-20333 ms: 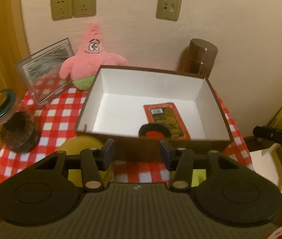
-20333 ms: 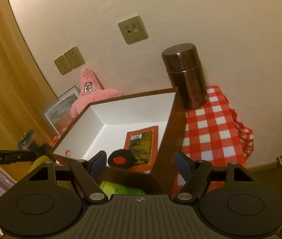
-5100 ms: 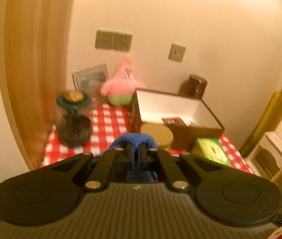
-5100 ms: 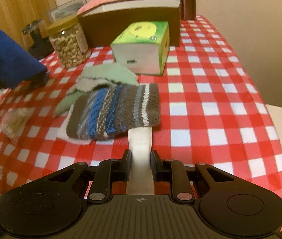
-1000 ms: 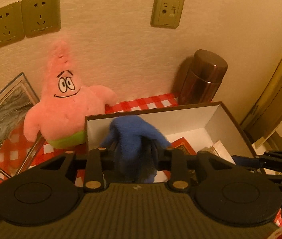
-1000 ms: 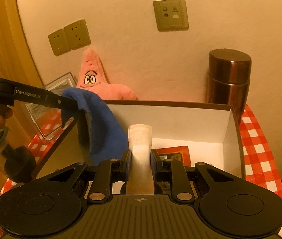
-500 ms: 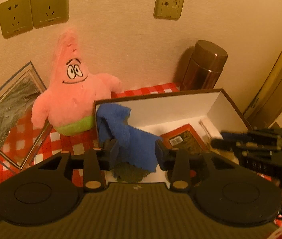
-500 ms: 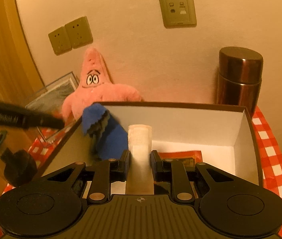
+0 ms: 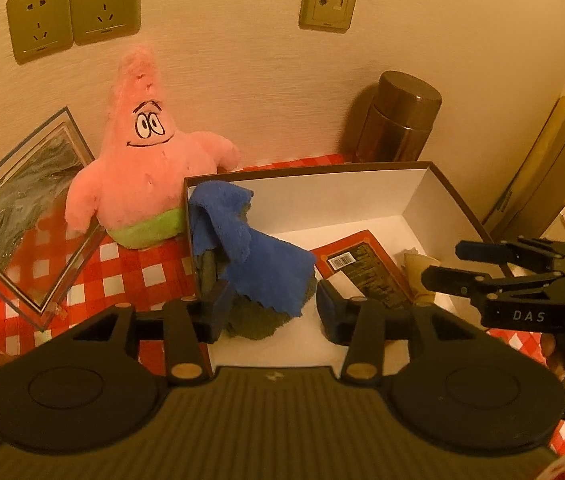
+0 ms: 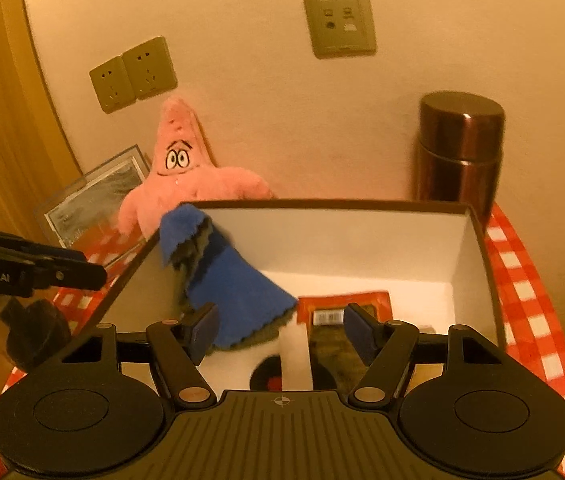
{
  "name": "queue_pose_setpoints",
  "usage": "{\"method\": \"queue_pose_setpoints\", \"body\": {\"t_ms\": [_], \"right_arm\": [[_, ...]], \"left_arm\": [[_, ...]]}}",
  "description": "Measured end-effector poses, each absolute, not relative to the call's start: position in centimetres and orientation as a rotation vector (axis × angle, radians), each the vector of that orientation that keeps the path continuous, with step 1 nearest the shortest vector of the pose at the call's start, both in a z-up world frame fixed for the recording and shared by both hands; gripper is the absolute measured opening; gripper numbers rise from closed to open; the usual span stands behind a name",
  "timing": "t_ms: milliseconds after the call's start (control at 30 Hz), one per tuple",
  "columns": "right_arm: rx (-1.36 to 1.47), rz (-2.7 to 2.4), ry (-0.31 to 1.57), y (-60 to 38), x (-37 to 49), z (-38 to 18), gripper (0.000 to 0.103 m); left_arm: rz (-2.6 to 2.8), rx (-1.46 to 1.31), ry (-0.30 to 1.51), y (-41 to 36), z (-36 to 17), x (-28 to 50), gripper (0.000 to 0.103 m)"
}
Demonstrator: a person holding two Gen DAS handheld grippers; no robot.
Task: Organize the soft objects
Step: 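Open the right gripper to drop the white strip into the box, then move both grippers back over the remaining cloths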
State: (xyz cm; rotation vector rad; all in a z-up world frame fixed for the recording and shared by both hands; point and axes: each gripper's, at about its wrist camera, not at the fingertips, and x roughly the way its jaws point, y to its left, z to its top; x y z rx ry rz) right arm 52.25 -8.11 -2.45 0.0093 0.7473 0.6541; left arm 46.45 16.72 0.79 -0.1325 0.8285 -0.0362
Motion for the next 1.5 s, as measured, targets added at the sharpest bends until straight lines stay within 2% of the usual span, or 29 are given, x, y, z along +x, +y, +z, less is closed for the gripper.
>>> {"method": "queue_pose_setpoints", "body": {"t_ms": [400, 867, 1200, 1500], "right_arm": [[0.054, 0.624, 0.758, -11.7, 48.3, -0.4, 0.071], [0.097, 0.611, 0.738, -16.1, 40.9, 2.5, 0.077], [0.106, 0.600, 0.736, -19.1, 34.7, 2.9, 0.077], [0.096, 0.577, 0.810, -21.6, 29.6, 0.7, 0.077]], "left_arm": [[-0.013, -0.145, 0.803, 15.8, 3.7, 41.7, 0.052], [0.007, -0.171, 0.763, 13.5, 5.8, 32.7, 0.053], [0.047, -0.198, 0.773, 13.0, 4.9, 25.3, 0.054], [0.087, -0.236, 0.828, 12.5, 2.2, 19.4, 0.054]]}}
